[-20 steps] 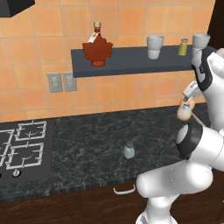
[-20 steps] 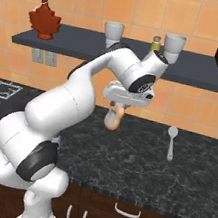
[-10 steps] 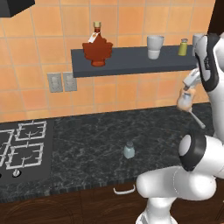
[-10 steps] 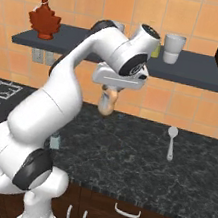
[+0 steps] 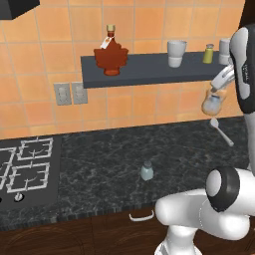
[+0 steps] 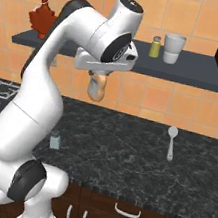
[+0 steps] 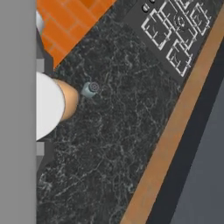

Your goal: Put the shaker and condiment bottle from the counter next to their counterparts in the cabinet.

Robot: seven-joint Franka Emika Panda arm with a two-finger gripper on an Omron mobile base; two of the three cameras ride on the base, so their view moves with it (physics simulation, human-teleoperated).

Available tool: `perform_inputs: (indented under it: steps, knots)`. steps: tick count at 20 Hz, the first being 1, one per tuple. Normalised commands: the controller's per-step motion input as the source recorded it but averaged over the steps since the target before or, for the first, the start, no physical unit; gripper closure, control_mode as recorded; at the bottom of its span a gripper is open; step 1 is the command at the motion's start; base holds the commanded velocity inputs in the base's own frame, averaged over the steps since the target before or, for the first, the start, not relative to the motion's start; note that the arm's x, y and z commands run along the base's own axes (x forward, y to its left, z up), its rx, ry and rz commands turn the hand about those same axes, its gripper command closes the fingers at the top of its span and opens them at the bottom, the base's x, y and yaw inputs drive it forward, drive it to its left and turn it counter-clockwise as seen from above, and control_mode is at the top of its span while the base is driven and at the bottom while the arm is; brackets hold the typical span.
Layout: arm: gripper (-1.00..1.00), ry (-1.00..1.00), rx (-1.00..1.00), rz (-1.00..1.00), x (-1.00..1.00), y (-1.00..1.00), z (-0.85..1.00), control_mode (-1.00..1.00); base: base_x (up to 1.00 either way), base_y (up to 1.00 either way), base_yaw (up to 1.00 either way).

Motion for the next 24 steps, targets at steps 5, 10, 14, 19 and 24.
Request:
perform_inputs:
  steps: [5, 10, 14, 19, 24]
  knots:
    - [1.00, -0.07, -0.07, 0.00, -0.09, 0.41, 0.68, -1.00, 0.00, 0.00, 0.00]
    - [1.00, -0.08, -0.01, 0.03, -0.21, 0.31, 0.59, -1.00, 0.00, 0.00, 0.00]
    - [1.00, -0.15, -0.12, 0.04, -0.32, 0.54, 0.07, -1.00, 0.00, 0.00, 0.00]
    - [1.00, -0.10, -0.13, 0.01, -0.01, 0.57, 0.25, -1.00, 0.00, 0.00, 0.00]
    - [1.00, -0.02, 0.00, 0.00, 0.00, 0.22, 0.56, -1.00, 0.00, 0.00, 0.00]
